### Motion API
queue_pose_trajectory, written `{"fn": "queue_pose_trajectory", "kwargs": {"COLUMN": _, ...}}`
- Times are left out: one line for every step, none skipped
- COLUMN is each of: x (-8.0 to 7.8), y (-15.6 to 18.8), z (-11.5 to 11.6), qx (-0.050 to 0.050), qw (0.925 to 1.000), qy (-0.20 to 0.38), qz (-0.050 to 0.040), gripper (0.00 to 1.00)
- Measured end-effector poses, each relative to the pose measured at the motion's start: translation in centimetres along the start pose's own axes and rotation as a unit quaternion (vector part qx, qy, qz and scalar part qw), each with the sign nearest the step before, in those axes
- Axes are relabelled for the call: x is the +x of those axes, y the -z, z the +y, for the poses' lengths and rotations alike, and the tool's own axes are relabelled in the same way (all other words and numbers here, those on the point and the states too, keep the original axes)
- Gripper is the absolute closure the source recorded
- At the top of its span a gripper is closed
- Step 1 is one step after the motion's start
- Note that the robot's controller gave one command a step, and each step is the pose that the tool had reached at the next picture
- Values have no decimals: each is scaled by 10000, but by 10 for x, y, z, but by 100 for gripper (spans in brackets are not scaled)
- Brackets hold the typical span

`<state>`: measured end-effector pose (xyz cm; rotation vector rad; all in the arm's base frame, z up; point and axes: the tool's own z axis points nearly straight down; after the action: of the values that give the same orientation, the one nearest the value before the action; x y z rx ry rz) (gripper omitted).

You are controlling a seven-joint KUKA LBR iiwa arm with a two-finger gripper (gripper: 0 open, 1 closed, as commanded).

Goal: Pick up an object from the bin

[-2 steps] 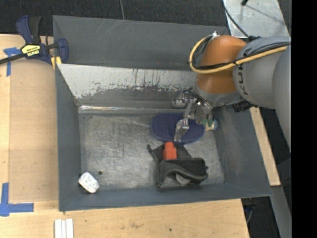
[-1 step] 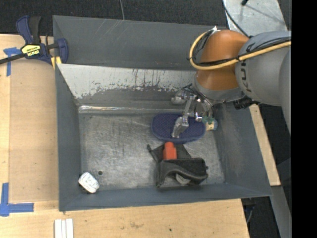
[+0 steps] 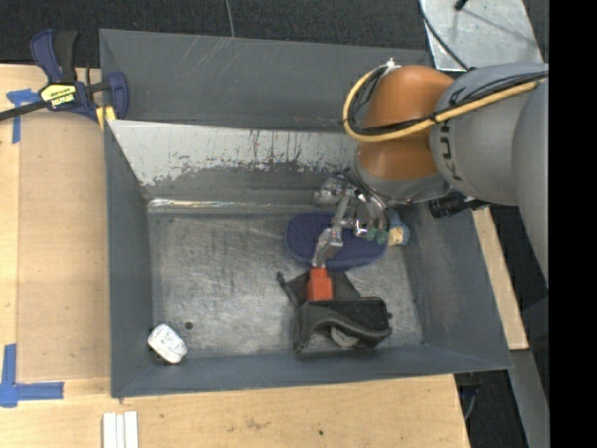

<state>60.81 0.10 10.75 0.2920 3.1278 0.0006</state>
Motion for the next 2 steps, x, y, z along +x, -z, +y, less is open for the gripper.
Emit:
{"fn": "queue_pose_trajectory", "kwargs": {"x": 12, "y": -33, "z": -3, "qx": -23, "qw": 9930, "qy": -1182, "qz": -63, "gripper": 0}}
{"fn": "queue_pose_trajectory", "kwargs": {"x": 10, "y": -31, "z": -3, "qx": -10, "qw": 9932, "qy": -1166, "qz": -39, "gripper": 0}}
